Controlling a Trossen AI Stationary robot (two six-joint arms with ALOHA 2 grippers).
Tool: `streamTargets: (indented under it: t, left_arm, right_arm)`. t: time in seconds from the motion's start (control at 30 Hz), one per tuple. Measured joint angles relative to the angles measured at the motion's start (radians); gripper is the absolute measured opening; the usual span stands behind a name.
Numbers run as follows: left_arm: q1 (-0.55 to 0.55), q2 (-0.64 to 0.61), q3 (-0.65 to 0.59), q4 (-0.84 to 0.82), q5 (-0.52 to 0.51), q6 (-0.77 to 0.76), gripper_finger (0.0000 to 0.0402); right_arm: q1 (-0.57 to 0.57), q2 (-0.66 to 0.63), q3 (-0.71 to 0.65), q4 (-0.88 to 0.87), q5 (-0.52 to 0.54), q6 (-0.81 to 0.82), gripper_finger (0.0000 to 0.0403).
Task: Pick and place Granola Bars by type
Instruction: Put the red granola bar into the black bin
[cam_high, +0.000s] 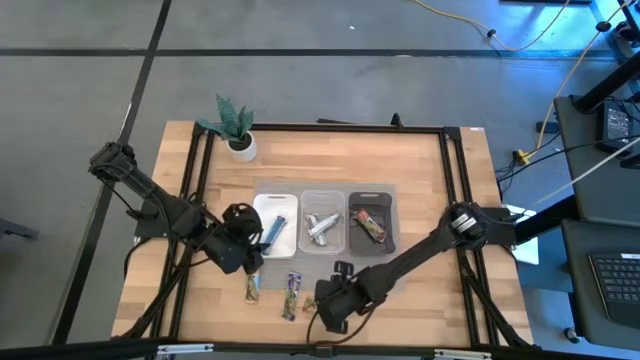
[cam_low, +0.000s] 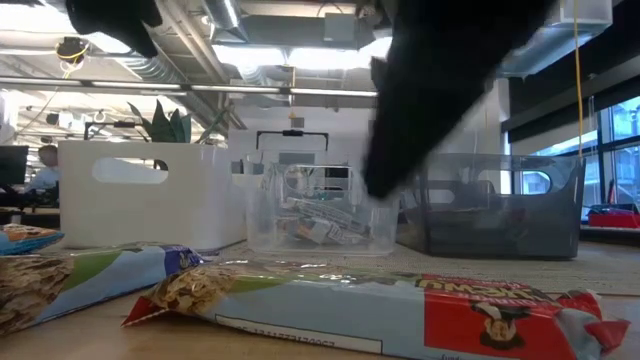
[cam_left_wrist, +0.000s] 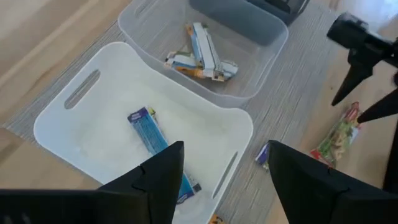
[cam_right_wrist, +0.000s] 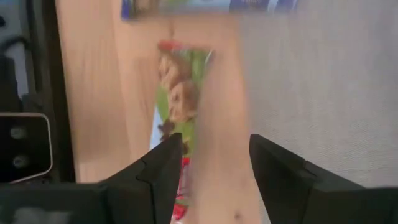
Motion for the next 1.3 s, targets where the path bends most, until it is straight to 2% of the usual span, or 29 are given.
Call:
streamTargets:
  t: [0.1, 0.3, 0.57, 0.7, 0.93, 1.1, 1.3]
  left_arm:
    - [0.000, 0.000, -0.007, -0.003, 0.002, 0.001, 0.0223]
    - [0.000, 0.000, -0.007, -0.003, 0.002, 0.035, 0.0221]
    - [0.000, 0.000, -0.007, -0.004, 0.003, 0.036, 0.0223]
    - [0.000, 0.000, -0.007, -0.004, 0.003, 0.036, 0.0223]
    - [0.000, 0.000, -0.007, -0.004, 0.003, 0.038, 0.0220]
    - [0.000, 0.000, -0.007, -0.004, 0.003, 0.052, 0.0223]
    - [0.000, 0.000, -0.007, -0.004, 0.003, 0.053, 0.0220]
  right_arm:
    - [0.000, 0.032, 0.000, 0.010, -0.055, 0.047, 0.0191]
    - [0.002, 0.058, 0.000, 0.038, -0.059, 0.073, 0.0196]
    - [0.007, 0.057, -0.001, 0.117, -0.058, 0.127, 0.0274]
    - [0.015, 0.057, -0.011, 0.117, -0.056, 0.123, 0.0297]
    - [0.032, 0.057, -0.011, 0.108, 0.047, 0.088, 0.0299]
    - [0.039, 0.057, -0.011, 0.117, 0.058, 0.016, 0.0287]
    - [0.040, 0.063, -0.011, 0.129, 0.043, 0.013, 0.0274]
